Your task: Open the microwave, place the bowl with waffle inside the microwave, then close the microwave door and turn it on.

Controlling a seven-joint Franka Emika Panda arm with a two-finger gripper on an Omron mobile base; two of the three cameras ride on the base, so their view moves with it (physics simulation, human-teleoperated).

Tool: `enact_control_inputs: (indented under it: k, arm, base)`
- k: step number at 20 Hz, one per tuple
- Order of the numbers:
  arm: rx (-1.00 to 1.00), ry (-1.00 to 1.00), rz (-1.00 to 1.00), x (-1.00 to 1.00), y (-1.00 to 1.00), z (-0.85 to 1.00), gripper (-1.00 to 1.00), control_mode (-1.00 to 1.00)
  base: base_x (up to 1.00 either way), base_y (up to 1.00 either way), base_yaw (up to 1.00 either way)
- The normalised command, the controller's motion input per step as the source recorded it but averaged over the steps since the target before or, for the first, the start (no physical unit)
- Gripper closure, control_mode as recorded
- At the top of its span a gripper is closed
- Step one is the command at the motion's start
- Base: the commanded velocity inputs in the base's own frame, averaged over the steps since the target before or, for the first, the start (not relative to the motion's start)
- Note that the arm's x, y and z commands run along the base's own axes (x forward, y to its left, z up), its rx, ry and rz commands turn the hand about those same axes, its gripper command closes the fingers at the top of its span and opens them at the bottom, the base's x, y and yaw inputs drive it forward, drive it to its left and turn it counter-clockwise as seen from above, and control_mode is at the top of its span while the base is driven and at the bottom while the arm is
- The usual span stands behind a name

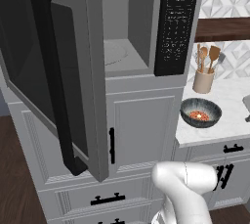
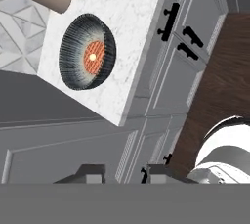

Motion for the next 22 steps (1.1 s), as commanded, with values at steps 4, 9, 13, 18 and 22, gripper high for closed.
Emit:
enact_control_inputs:
  k: [4,9,13,18,22]
  arm:
    - [0.00,-0.05,0.00,0.24,0.00,-0.21,-1.00,-1.00]
    - [0.00,0.00,0.00,0.61,-0.12,-0.17,-1.00,-1.00]
    - [0.01,0.00,0.00,0.19,-0.32,-0.32,-1.00,-1.00]
    - [0.01,0.00,0.01,0.26,-0.20,-0.27,-1.00,-1.00]
    - [0.01,0.00,0.01,0.42,-0.07,-0.21,-1.00,-1.00]
  base:
    - [0.00,0.00,0.00]
    - [0.00,0.00,0.00]
    - [0.00,0.00,0.00]
    - [0.00,0.00,0.00]
    - [0.00,0.00,0.00]
